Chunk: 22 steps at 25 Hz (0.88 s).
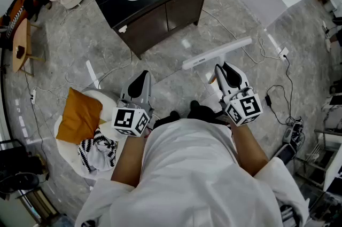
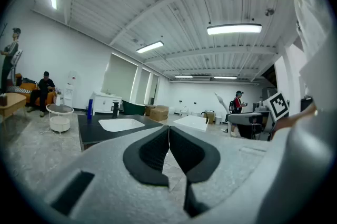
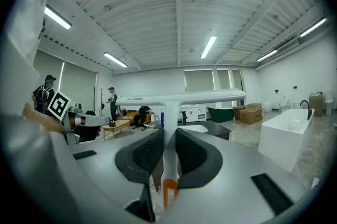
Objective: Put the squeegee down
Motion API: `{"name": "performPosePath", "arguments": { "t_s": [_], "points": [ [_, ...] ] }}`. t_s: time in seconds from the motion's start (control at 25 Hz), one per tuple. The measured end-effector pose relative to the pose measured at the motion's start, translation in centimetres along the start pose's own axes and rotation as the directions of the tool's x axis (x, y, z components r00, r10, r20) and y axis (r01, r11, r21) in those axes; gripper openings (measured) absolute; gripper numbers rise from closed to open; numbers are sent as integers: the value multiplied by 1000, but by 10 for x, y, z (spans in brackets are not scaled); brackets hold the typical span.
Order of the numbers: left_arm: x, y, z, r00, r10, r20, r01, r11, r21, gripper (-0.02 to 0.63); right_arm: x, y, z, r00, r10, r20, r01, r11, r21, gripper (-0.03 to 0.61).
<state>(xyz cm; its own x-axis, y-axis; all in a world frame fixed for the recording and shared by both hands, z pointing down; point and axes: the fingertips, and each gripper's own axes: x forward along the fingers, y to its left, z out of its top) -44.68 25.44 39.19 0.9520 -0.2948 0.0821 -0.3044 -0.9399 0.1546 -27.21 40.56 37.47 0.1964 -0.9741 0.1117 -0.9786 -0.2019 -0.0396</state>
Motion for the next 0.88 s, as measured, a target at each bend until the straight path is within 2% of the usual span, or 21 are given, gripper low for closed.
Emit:
{"name": "performPosePath", "arguments": {
  "t_s": [0.4,0.88],
  "points": [
    [16,-17,8,997,-82,-1,82,996,21,17,-7,-10,5,1000,-2,12,2,1000,-5,71],
    [21,-11,6,995,-95,-11,95,995,-9,17,-10,-15,6,1000,-4,14,3,1000,29,71]
  ]
}}
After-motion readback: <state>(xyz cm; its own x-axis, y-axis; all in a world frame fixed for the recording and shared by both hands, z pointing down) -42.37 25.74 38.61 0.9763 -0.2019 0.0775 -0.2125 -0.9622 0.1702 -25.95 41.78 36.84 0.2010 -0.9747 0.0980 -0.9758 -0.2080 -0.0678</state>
